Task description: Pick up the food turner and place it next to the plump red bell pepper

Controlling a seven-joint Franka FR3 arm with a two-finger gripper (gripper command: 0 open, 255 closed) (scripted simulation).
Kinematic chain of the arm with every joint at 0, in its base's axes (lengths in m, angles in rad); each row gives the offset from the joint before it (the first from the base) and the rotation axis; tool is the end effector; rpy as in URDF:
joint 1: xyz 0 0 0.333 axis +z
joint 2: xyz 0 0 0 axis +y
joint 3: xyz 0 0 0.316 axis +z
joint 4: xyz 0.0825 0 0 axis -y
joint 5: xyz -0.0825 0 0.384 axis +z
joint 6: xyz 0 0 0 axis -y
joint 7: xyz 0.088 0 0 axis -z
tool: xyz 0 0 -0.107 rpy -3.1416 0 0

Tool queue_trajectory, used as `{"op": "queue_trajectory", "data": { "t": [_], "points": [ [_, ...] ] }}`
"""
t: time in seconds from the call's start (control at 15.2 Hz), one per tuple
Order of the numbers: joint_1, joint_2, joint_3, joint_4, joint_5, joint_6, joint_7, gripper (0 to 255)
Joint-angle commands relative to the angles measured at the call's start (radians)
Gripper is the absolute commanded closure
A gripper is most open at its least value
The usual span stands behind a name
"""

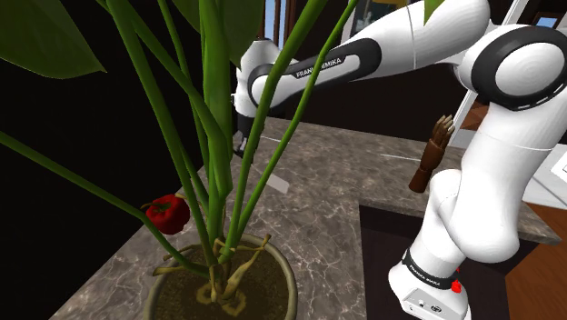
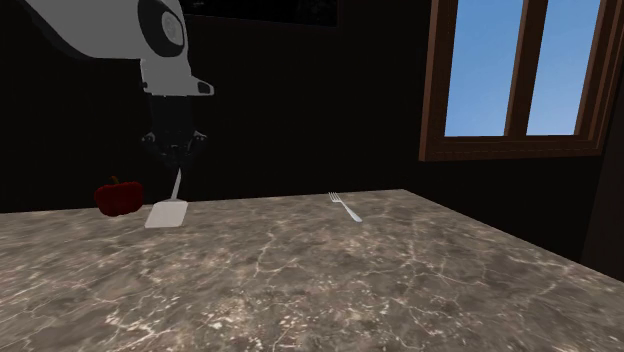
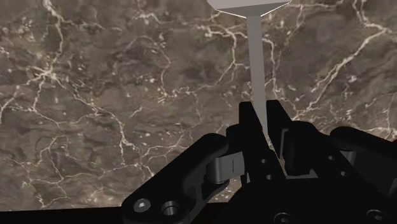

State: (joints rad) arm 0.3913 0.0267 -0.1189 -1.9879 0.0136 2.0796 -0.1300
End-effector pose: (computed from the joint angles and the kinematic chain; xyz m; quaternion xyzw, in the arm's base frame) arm 0.5466 0.1538 0.4554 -0.9799 -0.1968 -0.0322 0.0068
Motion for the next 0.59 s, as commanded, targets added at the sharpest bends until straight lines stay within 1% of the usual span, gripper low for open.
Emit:
{"op": "queue_trajectory", "data": {
  "t": [0.0, 0.53],
  "points": [
    [0.002, 0.009, 0.002, -0.018, 0.001, 0.027, 0.003, 255],
    [0.001, 0.048, 0.002, -0.081, 0.008, 0.129, -0.003, 255]
  ]
}}
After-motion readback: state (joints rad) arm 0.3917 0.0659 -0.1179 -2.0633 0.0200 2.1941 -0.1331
